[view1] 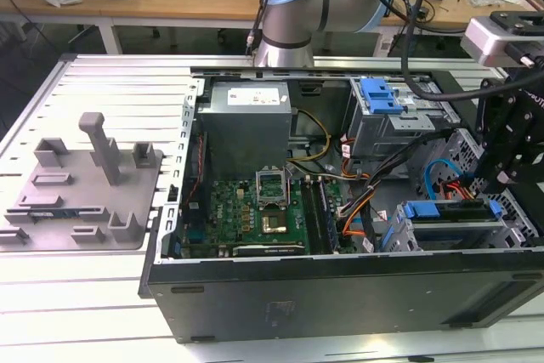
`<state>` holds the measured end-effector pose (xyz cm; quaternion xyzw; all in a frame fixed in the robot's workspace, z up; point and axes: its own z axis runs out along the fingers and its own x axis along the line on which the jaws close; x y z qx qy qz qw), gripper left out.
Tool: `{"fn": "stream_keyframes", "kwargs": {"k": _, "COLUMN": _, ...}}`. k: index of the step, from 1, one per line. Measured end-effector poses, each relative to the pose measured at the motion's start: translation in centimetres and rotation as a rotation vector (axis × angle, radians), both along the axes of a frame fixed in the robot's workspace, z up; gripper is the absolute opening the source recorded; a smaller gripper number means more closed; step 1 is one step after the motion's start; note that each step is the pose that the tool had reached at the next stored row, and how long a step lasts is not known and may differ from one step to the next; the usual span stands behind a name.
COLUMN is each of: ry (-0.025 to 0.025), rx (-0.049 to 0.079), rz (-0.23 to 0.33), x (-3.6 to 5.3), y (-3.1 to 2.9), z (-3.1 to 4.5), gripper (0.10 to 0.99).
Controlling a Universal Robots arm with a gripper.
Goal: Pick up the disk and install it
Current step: 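Insert the first disk wire, then insert the second disk wire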
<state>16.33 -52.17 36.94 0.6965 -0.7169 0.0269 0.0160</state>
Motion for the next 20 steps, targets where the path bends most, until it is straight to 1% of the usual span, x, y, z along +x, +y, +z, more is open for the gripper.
{"fn": "stream_keyframes", "kwargs": {"k": 3, "ry": 0.0001, "rx": 0.000, "rz": 0.000, "x": 0.02, "y": 0.02, "z": 0.26, "gripper": 0.306}}
{"fn": "stream_keyframes", "kwargs": {"k": 17, "ry": 0.0000, "rx": -0.001, "rz": 0.000, "x": 0.02, "y": 0.02, "z": 0.29, "gripper": 0.306}}
{"fn": "stream_keyframes", "kwargs": {"k": 20, "ry": 0.0000, "rx": -0.003, "rz": 0.001, "x": 0.13, "y": 0.04, "z": 0.80, "gripper": 0.306}}
